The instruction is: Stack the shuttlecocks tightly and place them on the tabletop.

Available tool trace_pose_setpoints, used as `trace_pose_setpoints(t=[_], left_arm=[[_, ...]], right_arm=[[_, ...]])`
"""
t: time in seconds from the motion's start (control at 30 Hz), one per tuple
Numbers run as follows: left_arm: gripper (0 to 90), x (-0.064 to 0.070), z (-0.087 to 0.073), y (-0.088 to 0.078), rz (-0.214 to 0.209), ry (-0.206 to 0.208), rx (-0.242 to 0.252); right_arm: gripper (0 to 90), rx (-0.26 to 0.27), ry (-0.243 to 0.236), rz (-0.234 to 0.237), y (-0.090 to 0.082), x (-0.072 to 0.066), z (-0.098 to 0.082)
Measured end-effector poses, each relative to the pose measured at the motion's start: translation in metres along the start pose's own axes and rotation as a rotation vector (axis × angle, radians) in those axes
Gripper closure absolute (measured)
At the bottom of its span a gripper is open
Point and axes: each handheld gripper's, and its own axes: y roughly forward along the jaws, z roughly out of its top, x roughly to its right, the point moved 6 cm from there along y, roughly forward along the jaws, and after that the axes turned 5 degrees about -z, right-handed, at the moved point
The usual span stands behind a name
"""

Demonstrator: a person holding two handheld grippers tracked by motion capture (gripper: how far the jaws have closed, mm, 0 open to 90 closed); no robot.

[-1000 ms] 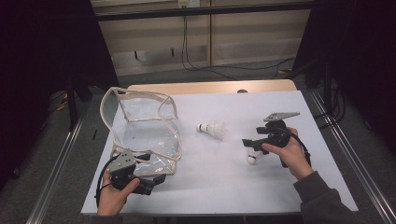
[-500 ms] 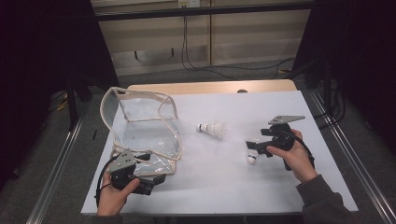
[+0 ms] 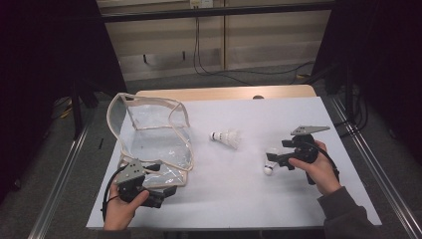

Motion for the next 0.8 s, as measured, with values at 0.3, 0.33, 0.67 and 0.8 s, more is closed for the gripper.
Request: trace_pose_setpoints(t=[0.3, 0.33, 0.67, 0.8], left_arm=[[4.9, 0.000, 0.000, 0.000, 0.001, -0.001, 0.001], [4.9, 0.000, 0.000, 0.000, 0.000, -0.001, 0.000], [4.8, 0.000, 0.000, 0.000, 0.001, 0.000, 0.002], [4.8, 0.000, 0.000, 0.000, 0.001, 0.001, 0.001]], right_arm=[[11.4, -0.005, -0.008, -0.003, -0.002, 0.002, -0.005], [11.8, -0.007, -0.013, -0.002, -0.002, 0.002, -0.006], [14.3, -0.021, -0.052, 0.009, 0.000, -0.002, -0.009], [15.9, -0.026, -0.066, 0.012, 0.000, -0.002, -0.011]])
